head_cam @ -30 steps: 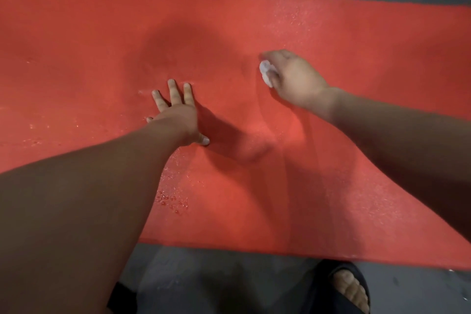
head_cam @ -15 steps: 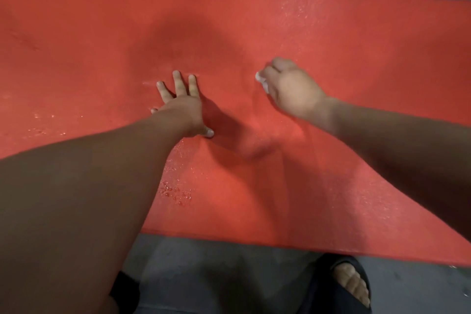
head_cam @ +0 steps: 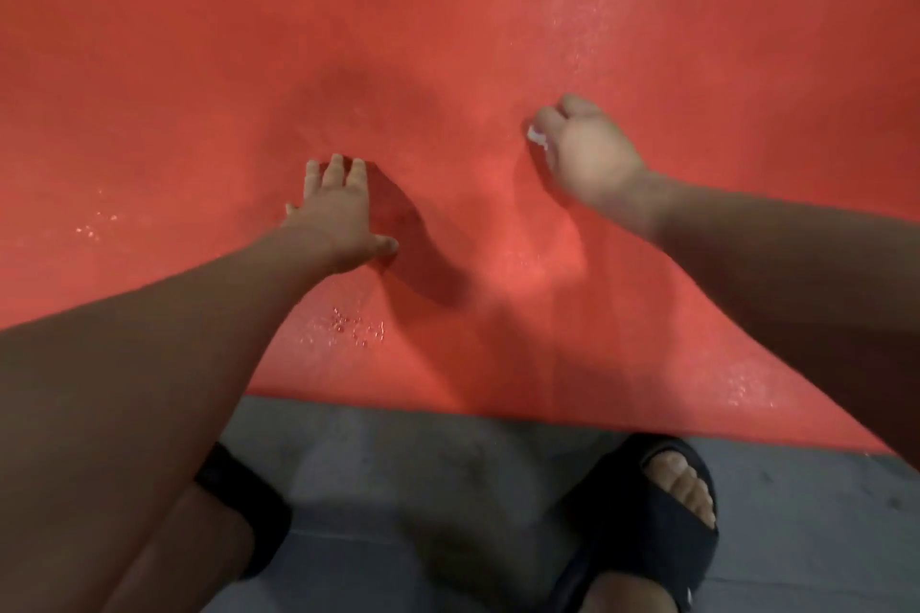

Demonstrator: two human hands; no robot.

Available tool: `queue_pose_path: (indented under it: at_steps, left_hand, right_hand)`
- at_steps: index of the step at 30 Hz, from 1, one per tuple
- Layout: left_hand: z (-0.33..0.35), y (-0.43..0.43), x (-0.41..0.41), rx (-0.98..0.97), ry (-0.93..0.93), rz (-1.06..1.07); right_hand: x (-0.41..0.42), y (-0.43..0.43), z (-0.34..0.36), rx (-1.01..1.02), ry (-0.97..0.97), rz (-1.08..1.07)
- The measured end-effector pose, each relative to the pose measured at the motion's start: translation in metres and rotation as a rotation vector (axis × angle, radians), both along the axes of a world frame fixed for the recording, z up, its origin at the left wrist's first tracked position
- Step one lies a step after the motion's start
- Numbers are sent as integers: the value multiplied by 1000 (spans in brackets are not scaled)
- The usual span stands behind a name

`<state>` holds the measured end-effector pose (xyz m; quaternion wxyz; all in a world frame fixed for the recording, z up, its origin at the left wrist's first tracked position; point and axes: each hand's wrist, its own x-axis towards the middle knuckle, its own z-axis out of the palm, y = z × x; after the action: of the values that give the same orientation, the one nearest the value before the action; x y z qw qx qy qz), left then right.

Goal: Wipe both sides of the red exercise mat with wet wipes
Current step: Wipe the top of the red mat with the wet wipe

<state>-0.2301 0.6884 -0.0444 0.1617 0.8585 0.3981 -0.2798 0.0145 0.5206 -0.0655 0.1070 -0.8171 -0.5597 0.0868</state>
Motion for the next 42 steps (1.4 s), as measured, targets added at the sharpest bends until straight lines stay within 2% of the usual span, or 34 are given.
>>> queue_pose_path:
  at_steps: [2,7,11,15,20,22,24,26,30,34,36,39,42]
  left_hand:
    - [5,-5,-20,18,-4,-44]
    - [10,-18,-57,-11,115,66]
    - [2,-24,-63,-55,163,95]
    - [2,-24,-55,-29,146,46]
    - [7,-32,-34,-127,128,73]
    - [3,-39,-33,-158,160,69]
    - [-3,-42,-34,-159,168,89]
    - [-4,-44,-33,-151,170,98]
    - [-5,-45,-33,-159,178,120]
    - [-8,-47,-33,-159,186,130]
    - [-7,-47,-33,-159,195,130]
    - [-6,-48,-33,-160,198,127]
    - [-6,-48,-34,-162,192,126]
  right_hand:
    - [-18,-3,-4,11,13,-5]
    - [-106,-35,-16,33,155,295]
    - [-96,-37,-10,-7,257,238]
    - [-82,-31,-6,98,263,166]
    - [-67,-24,-4,44,197,348]
    - [-57,-14,-1,49,177,249]
    - [-48,-5,-4,56,163,16]
    - [-56,-6,-8,27,170,-27]
    - [-113,-44,-14,6,269,300]
    - [-122,-64,0,-68,206,594]
    - [-93,-46,-3,-50,151,509]
    - [-59,-32,-6,24,94,219]
    - [-89,-43,-3,-3,111,339]
